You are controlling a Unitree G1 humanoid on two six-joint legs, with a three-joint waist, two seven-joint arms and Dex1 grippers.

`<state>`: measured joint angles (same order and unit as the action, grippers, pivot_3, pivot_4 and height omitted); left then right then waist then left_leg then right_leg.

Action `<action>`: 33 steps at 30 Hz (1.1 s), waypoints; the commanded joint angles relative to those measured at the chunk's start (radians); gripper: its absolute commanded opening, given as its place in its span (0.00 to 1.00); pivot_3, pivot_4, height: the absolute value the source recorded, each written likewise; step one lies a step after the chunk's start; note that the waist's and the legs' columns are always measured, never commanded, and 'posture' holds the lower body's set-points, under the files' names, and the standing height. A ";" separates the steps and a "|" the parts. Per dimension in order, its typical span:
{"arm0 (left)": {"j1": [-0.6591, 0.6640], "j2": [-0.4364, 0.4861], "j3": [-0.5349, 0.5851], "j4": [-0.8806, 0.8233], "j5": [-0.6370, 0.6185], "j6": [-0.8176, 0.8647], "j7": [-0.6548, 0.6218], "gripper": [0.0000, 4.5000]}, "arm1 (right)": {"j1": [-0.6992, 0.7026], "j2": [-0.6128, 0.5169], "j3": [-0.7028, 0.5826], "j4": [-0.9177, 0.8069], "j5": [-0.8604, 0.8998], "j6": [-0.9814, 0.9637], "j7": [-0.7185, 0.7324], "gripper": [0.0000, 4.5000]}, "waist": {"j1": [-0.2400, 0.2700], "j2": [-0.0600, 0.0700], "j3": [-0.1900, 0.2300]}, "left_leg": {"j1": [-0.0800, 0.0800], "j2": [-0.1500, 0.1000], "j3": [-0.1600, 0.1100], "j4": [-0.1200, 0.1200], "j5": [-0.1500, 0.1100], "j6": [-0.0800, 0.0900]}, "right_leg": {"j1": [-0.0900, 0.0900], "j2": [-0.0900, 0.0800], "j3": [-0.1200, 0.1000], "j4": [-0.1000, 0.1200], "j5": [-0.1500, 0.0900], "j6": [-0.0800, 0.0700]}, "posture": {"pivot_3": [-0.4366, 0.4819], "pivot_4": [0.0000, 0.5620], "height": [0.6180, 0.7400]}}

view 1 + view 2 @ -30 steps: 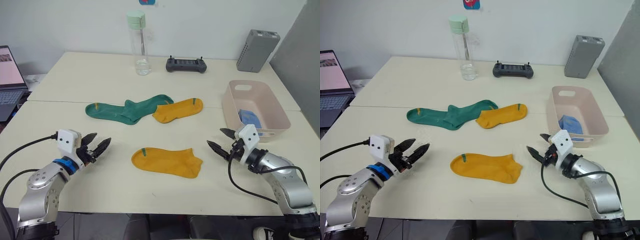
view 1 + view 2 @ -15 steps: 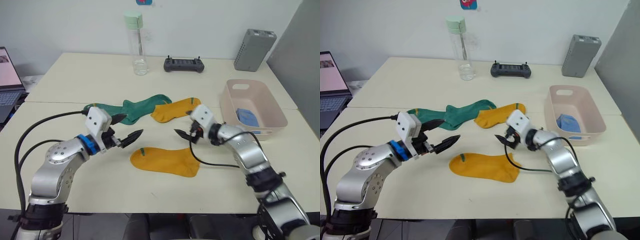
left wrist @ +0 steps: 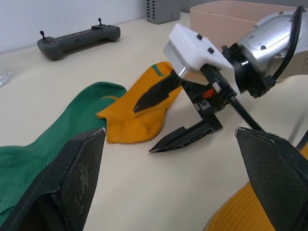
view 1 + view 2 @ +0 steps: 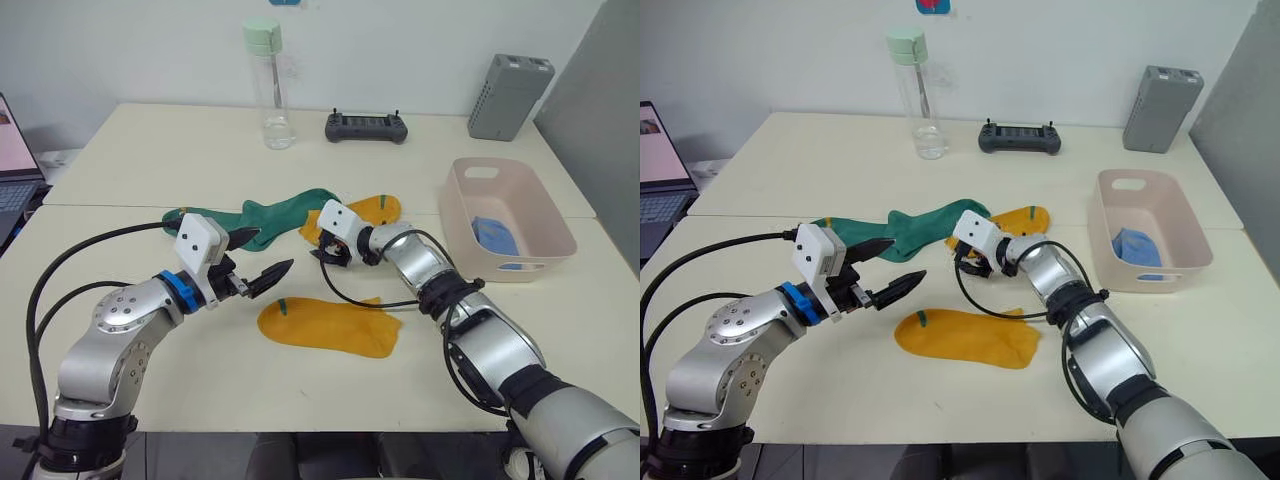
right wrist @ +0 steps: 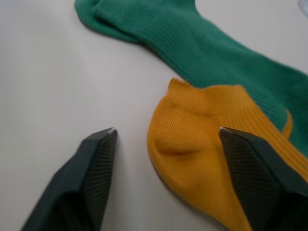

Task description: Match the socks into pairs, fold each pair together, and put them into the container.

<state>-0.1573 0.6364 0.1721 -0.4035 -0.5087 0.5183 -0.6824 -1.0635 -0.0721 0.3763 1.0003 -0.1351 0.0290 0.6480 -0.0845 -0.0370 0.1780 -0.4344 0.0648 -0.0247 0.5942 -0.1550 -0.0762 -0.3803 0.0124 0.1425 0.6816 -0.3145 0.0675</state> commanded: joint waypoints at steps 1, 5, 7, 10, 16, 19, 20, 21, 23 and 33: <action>0.009 -0.003 0.033 -0.054 -0.016 -0.003 0.021 1.00 | -0.050 -0.007 -0.032 0.066 -0.017 -0.051 -0.023 0.48 | -0.001 0.000 0.000 | 0.000 0.000 0.000 0.000 0.000 0.000 | 0.000 0.000 0.000 0.000 0.000 0.000 | 0.48 0.27 1.00; 0.015 -0.012 0.032 -0.066 -0.021 0.004 0.036 1.00 | -0.071 -0.011 -0.071 0.123 -0.002 -0.058 -0.022 0.16 | -0.001 0.000 0.000 | 0.000 0.000 0.000 0.000 0.000 0.000 | 0.000 0.000 0.000 0.000 0.000 0.000 | 0.48 0.27 1.00; 0.013 -0.014 0.032 -0.065 -0.019 0.001 0.039 1.00 | -0.077 -0.011 -0.093 0.131 0.008 -0.070 -0.008 0.00 | -0.001 0.000 0.000 | 0.000 0.000 -0.001 0.000 0.000 0.000 | 0.000 0.000 0.000 0.000 0.000 0.000 | 0.48 0.27 1.00; 0.003 -0.014 0.041 -0.038 -0.007 -0.019 0.042 1.00 | -0.062 0.001 -0.125 0.063 0.057 -0.078 0.104 0.00 | -0.002 0.001 0.000 | 0.000 0.000 -0.001 0.000 0.000 0.000 | 0.000 0.000 0.000 0.000 0.000 0.000 | 0.48 0.27 1.00; -0.006 0.052 0.093 -0.030 -0.096 0.082 -0.011 1.00 | 0.152 -0.089 -0.085 -0.447 0.158 0.014 0.419 0.00 | 0.001 0.001 0.001 | 0.000 0.000 -0.002 -0.001 0.000 0.000 | 0.001 0.000 -0.002 0.000 0.000 0.000 | 0.48 0.27 1.00; -0.007 0.097 0.098 -0.046 -0.170 0.159 -0.057 1.00 | 0.283 -0.176 -0.041 -0.753 0.217 0.105 0.544 0.00 | 0.007 0.002 0.001 | -0.001 0.000 -0.003 -0.001 0.000 0.000 | 0.001 0.000 -0.004 0.000 0.000 0.000 | 0.48 0.27 1.00; -0.020 0.116 0.092 -0.045 -0.200 0.192 -0.081 1.00 | 0.339 -0.220 -0.029 -0.889 0.267 0.168 0.591 0.00 | 0.006 0.002 0.001 | -0.001 0.000 -0.003 -0.001 0.000 0.000 | 0.001 0.000 -0.004 0.000 0.000 0.000 | 0.48 0.27 1.00; -0.040 0.127 0.081 -0.034 -0.218 0.214 -0.096 1.00 | 0.384 -0.254 -0.023 -0.999 0.314 0.220 0.625 0.00 | 0.007 0.002 0.002 | -0.001 0.000 -0.003 -0.001 0.000 0.000 | 0.001 0.000 -0.004 0.000 0.000 0.000 | 0.48 0.27 1.00; -0.100 0.151 -0.007 0.020 -0.167 0.207 -0.142 1.00 | 0.453 -0.327 -0.018 -1.177 0.394 0.342 0.666 0.00 | 0.013 0.003 0.002 | -0.001 0.000 -0.005 0.000 0.000 0.000 | 0.001 0.000 -0.006 0.000 -0.002 0.002 | 0.48 0.27 1.00; -0.472 -0.067 -0.422 0.696 0.273 -0.183 -0.247 1.00 | 0.515 -0.432 0.028 -1.261 0.384 0.374 0.626 0.00 | 0.013 0.004 0.002 | 0.000 0.000 -0.005 0.009 0.000 0.000 | 0.004 0.001 -0.006 0.000 -0.002 0.004 | 0.48 0.27 1.00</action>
<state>-0.5862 0.5807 -0.2175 0.2022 -0.3012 0.4218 -0.9003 -0.5402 -0.5016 0.4177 -0.2277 0.2450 0.4020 1.2921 -0.0710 -0.0335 0.1803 -0.4344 0.0650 -0.0298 0.6054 -0.1546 -0.0759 -0.3760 0.0136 0.1376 0.6819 -0.3157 0.0733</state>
